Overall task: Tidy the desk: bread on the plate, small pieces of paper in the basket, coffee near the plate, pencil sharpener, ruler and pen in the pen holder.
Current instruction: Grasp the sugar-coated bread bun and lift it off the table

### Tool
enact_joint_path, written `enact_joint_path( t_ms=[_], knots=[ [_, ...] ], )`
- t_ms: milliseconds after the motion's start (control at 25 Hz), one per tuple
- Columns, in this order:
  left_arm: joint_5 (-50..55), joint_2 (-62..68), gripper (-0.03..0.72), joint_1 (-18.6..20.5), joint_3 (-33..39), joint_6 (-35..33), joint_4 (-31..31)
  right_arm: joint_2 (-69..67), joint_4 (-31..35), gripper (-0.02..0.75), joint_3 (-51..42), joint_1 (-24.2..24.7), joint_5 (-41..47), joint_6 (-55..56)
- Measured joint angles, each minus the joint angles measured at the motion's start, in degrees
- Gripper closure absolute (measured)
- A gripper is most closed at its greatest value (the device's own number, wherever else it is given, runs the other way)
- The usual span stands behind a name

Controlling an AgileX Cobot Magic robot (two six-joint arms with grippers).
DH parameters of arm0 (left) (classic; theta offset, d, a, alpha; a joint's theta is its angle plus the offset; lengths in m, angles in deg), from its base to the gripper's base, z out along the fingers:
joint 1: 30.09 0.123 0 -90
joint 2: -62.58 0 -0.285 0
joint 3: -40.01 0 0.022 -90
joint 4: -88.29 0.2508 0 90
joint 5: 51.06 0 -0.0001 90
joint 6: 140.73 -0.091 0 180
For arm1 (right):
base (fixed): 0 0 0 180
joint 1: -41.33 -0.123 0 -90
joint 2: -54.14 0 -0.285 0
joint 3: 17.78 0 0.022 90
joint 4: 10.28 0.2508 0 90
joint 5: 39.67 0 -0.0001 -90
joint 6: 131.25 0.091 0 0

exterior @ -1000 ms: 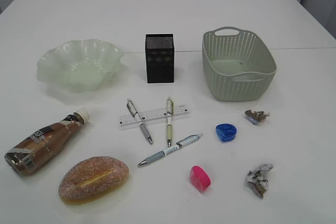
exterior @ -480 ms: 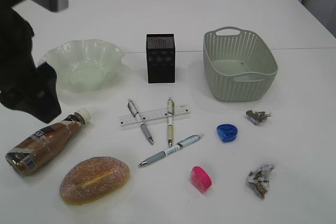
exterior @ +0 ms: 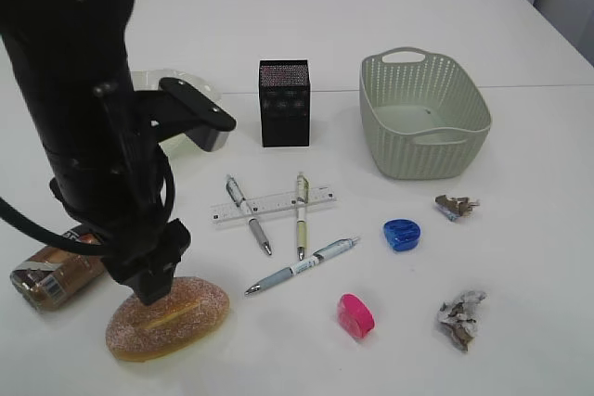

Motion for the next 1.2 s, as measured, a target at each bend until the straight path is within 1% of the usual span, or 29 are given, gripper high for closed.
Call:
enact_joint_path(
  t_ms=[360, 1000, 1200],
  knots=[
    [-0.5, 5.1, 0.045, 0.0, 0.0, -0.6, 0.6, 0.0, -0.8, 0.251, 0.0, 0.0, -0.1, -0.1],
    [-9.2, 11.5, 0.049, -0.1, 0.0, -1.3, 0.8, 0.0, -1.1, 0.251, 0.0, 0.0, -0.1, -0.1],
    [-9.9, 13.6, 0.051, -0.1, 0.0, -1.3, 1.2, 0.0, -1.1, 0.251, 0.0, 0.0, -0.1, -0.1]
  ],
)
